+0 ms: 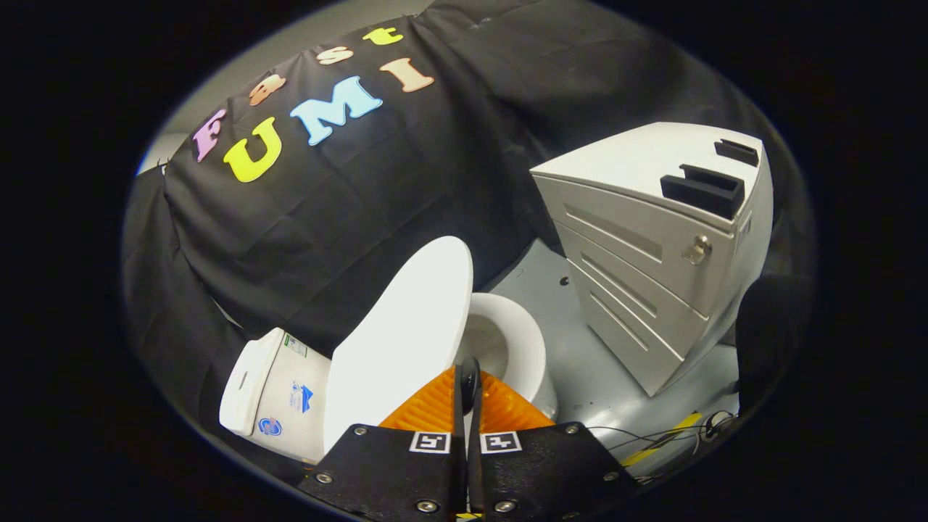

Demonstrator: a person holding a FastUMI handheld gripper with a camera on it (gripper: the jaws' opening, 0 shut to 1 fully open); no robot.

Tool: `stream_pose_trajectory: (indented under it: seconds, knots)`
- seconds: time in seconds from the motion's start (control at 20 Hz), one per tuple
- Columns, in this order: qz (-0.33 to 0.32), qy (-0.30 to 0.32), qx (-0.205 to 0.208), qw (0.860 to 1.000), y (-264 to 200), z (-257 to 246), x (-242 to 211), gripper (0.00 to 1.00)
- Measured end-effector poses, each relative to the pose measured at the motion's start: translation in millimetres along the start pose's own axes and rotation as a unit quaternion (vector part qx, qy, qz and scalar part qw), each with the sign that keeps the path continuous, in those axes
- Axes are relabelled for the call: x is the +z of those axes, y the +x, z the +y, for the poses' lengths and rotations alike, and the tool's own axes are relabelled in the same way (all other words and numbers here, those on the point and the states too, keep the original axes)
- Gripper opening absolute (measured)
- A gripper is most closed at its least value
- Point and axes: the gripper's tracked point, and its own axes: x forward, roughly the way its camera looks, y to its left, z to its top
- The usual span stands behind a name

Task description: Open the toilet lid.

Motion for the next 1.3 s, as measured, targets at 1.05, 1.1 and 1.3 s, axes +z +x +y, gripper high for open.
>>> stream_pose_trajectory:
  seconds: [1.05,1.1,1.3]
  knots:
    - [-0.059,-0.205,-0.019,0.977,-60.1,121.2,46.2,0.01]
    - [-0.061,-0.211,-0.019,0.975,-63.4,123.9,46.3,0.01]
    - [-0.069,-0.227,-0.009,0.971,-68.0,138.8,50.1,0.01]
